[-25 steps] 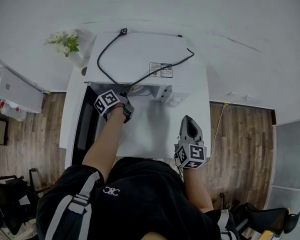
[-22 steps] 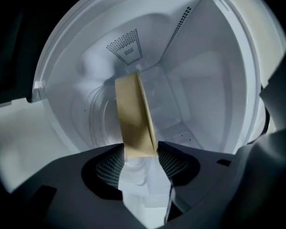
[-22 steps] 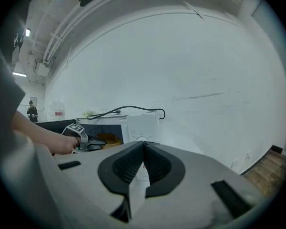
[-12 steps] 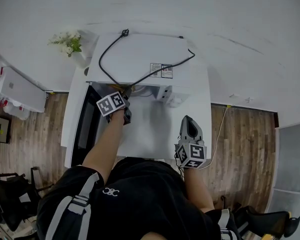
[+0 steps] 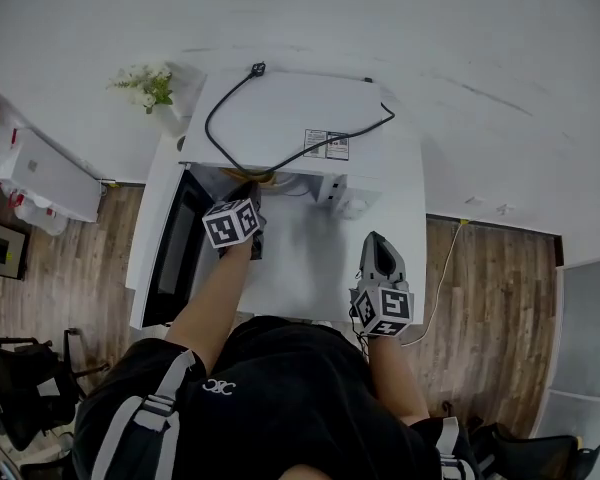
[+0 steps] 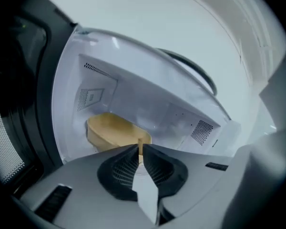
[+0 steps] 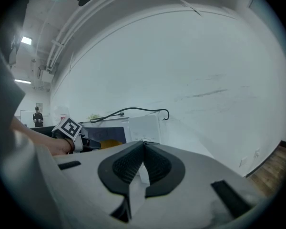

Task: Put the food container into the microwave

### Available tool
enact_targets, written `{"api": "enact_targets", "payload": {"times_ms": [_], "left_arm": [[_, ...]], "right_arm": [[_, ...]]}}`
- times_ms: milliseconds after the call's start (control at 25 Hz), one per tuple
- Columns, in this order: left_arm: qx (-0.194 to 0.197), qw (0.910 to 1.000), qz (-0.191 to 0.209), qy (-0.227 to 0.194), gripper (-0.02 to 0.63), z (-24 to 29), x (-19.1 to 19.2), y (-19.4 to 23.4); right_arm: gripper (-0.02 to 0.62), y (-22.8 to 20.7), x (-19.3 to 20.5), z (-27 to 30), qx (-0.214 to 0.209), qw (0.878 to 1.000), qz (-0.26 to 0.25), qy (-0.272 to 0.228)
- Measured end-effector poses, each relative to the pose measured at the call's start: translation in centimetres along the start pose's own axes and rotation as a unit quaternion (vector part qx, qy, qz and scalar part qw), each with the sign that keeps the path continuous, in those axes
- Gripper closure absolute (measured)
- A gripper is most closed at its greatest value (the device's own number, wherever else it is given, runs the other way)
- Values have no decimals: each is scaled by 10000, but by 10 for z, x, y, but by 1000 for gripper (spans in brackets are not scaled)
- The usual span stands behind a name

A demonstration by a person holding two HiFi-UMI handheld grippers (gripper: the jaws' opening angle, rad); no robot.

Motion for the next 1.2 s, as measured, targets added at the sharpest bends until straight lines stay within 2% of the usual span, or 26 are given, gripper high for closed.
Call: {"api": "enact_targets", "payload": {"times_ms": [40, 240, 640, 880, 1200], "left_arm": [[-23, 9999, 155, -26, 600, -4, 0, -3], [-13, 9960, 883, -141, 604, -25, -2, -21], [-45, 9827, 1679, -780, 604, -94, -18, -52], [-13, 9736, 1988, -1118, 604, -134, -21, -71], [-81, 9765, 1871, -1071, 604, -150, -7, -64]], "right_arm": [[589, 1, 0, 1, -62, 10000, 0, -7], [589, 9, -3, 11, -411, 9991, -19, -55], [591, 36, -14, 36, -1319, 9908, 32, -302], [592, 57, -17, 47, -1662, 9857, -147, -232], [592, 69, -15, 55, -1827, 9828, -231, -109]]}}
Point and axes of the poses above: the fingertips, and each gripper's own axes: z forward along the fingers, y to its left, x out of its underside, the point moved 9 cm from there along -z, backward along the fingers, and after that the axes turned 4 degrees about x, right-handed, at the moved point
